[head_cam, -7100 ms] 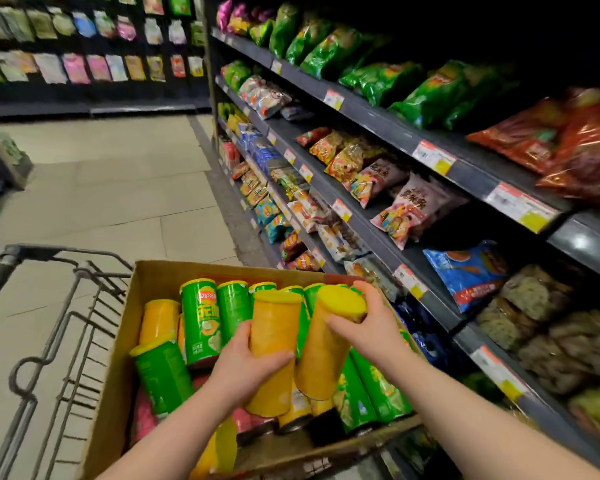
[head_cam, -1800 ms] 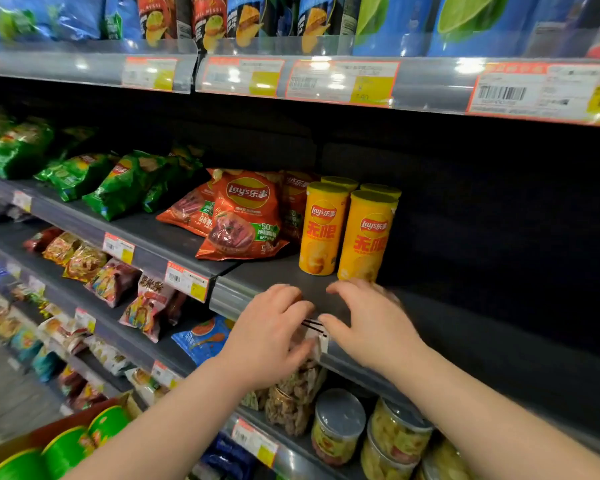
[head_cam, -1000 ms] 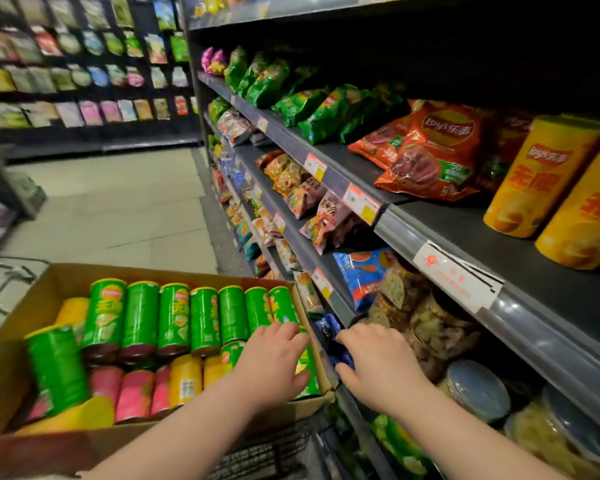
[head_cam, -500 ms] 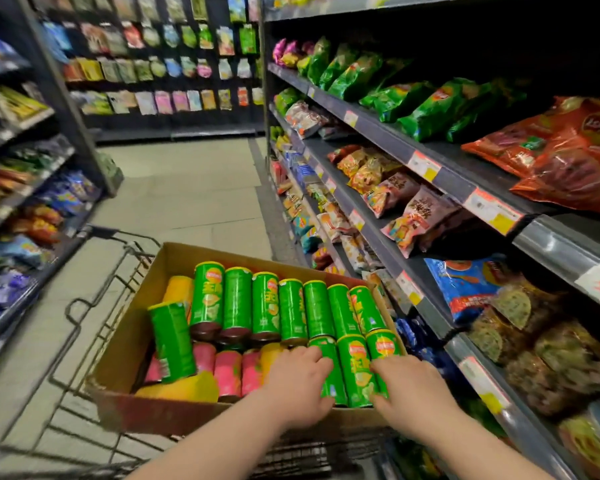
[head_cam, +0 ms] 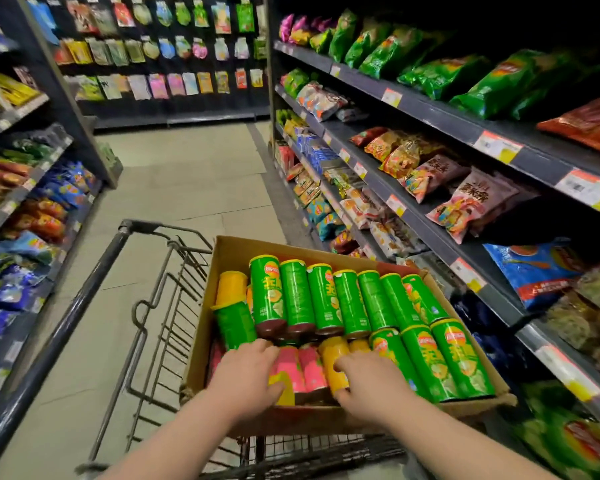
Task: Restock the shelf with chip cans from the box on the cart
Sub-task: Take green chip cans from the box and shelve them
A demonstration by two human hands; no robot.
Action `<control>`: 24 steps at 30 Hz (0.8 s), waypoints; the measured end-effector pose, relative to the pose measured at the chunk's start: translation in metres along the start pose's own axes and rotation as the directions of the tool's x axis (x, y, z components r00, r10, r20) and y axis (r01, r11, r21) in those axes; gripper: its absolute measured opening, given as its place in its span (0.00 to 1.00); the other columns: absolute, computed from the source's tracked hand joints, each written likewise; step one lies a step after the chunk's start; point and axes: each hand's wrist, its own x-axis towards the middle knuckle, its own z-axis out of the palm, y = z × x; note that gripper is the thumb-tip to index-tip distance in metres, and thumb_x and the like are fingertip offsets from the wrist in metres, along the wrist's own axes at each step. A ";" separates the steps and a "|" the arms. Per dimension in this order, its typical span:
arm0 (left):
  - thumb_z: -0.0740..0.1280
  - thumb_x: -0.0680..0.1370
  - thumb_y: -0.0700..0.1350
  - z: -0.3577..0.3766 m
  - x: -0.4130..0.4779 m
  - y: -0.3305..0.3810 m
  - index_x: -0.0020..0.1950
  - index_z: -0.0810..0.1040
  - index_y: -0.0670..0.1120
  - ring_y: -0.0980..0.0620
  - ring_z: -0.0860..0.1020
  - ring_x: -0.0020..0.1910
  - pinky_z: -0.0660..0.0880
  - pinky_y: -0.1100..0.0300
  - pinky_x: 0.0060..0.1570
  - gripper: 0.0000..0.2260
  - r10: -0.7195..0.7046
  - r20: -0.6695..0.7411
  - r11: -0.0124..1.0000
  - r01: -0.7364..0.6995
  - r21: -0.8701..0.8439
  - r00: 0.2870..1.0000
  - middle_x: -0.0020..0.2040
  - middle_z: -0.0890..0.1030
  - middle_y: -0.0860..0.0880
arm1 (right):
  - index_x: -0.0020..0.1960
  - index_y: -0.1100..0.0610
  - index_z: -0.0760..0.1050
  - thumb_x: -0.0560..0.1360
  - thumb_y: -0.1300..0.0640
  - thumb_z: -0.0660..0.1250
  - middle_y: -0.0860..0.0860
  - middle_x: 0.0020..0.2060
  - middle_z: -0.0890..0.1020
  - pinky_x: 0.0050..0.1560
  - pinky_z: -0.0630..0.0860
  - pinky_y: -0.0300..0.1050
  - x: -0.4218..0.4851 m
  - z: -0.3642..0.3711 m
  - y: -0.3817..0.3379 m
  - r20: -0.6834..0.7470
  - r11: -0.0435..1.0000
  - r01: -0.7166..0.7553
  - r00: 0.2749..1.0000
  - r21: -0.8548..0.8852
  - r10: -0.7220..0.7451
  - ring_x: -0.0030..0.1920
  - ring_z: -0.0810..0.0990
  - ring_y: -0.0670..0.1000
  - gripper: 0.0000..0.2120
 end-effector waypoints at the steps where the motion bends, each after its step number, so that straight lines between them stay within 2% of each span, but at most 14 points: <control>1: 0.58 0.74 0.62 0.001 -0.001 -0.007 0.70 0.66 0.52 0.47 0.70 0.65 0.70 0.51 0.62 0.27 -0.012 0.000 1.000 0.012 -0.016 1.000 0.66 0.70 0.50 | 0.64 0.52 0.70 0.75 0.46 0.60 0.54 0.62 0.74 0.61 0.69 0.51 0.002 0.002 -0.006 0.016 1.000 -0.007 1.000 0.016 0.007 0.64 0.71 0.57 0.19; 6: 0.61 0.76 0.59 0.003 -0.001 -0.020 0.72 0.63 0.52 0.48 0.69 0.66 0.70 0.52 0.62 0.26 -0.027 -0.009 0.994 0.026 -0.110 1.000 0.67 0.69 0.51 | 0.65 0.52 0.69 0.75 0.45 0.61 0.54 0.63 0.74 0.60 0.70 0.51 0.013 0.011 -0.024 0.107 0.995 -0.052 0.993 0.083 0.043 0.64 0.71 0.58 0.21; 11: 0.62 0.76 0.58 0.004 -0.004 -0.022 0.72 0.63 0.53 0.49 0.69 0.66 0.70 0.53 0.62 0.26 -0.053 -0.015 0.986 0.049 -0.159 0.998 0.66 0.69 0.51 | 0.64 0.53 0.71 0.74 0.42 0.64 0.54 0.62 0.76 0.58 0.72 0.50 0.039 0.020 -0.036 0.168 0.987 -0.041 0.986 0.155 0.014 0.62 0.74 0.58 0.23; 19: 0.62 0.76 0.57 0.003 -0.005 -0.021 0.70 0.66 0.52 0.49 0.68 0.66 0.69 0.54 0.63 0.24 -0.115 0.060 0.980 0.123 -0.154 0.992 0.65 0.69 0.51 | 0.69 0.56 0.64 0.68 0.39 0.71 0.55 0.64 0.73 0.59 0.72 0.48 0.084 0.047 -0.058 0.345 0.956 -0.051 0.937 0.287 -0.054 0.63 0.74 0.57 0.37; 24: 0.64 0.75 0.58 0.006 -0.002 -0.022 0.70 0.65 0.53 0.49 0.69 0.66 0.70 0.53 0.63 0.26 -0.163 0.119 0.967 0.183 -0.176 0.979 0.65 0.69 0.51 | 0.71 0.58 0.59 0.68 0.40 0.71 0.55 0.64 0.73 0.57 0.71 0.44 0.097 0.064 -0.062 0.408 0.913 -0.072 0.907 0.402 -0.109 0.63 0.74 0.55 0.41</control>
